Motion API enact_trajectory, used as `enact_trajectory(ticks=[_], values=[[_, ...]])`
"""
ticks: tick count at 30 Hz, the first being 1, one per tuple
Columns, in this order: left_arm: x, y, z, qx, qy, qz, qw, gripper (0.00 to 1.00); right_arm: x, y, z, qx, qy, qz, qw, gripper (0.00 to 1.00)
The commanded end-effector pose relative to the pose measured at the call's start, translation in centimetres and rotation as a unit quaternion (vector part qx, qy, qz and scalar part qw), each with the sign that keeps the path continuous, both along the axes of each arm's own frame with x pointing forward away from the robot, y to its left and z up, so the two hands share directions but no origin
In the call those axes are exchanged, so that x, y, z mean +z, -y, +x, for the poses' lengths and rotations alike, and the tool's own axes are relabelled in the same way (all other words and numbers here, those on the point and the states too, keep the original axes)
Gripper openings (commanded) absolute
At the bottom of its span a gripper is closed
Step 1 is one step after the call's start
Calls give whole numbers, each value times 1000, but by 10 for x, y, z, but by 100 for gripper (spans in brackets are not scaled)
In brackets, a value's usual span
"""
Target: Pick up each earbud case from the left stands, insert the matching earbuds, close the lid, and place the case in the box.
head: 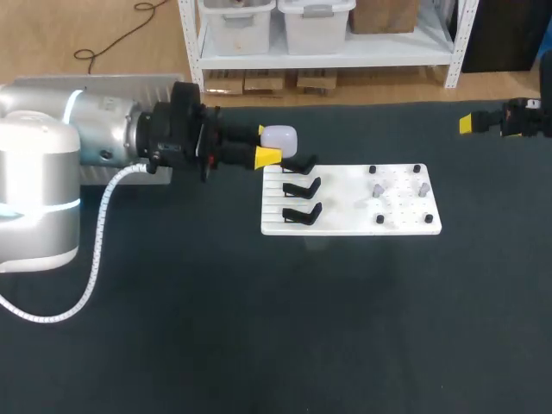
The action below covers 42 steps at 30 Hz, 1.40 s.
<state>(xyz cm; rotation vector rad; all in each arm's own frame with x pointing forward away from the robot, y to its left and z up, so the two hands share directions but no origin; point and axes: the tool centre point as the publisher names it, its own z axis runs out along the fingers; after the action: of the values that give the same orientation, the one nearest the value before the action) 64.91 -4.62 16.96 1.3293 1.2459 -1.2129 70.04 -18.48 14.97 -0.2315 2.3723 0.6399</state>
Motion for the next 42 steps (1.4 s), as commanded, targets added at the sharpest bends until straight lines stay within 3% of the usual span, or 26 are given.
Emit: enact_trajectory(ticks=[1, 11, 17, 27, 34, 42], values=[[-1, 0, -1, 3, 1, -1, 1000, 0, 0, 0, 0, 1, 0, 0, 1000, 100], [-9, 12, -23, 0, -5, -17, 1000, 0, 0, 0, 0, 1, 0, 0, 1000, 100], [-15, 19, -22, -4, -13, -14, 1000, 0, 7, -18, -23, 37, 6, -10, 999, 100], [-28, 17, -12, -5, -14, -3, 1000, 0, 15, -72, -61, 85, 10, -51, 995, 100], [-33, 14, -5, -4, -11, -2, 1000, 0, 10, -117, -75, 114, 6, -102, 988, 100], [-38, 12, -1, -5, -9, 0, 1000, 0, 4, -153, -85, 128, -4, -118, 985, 100]])
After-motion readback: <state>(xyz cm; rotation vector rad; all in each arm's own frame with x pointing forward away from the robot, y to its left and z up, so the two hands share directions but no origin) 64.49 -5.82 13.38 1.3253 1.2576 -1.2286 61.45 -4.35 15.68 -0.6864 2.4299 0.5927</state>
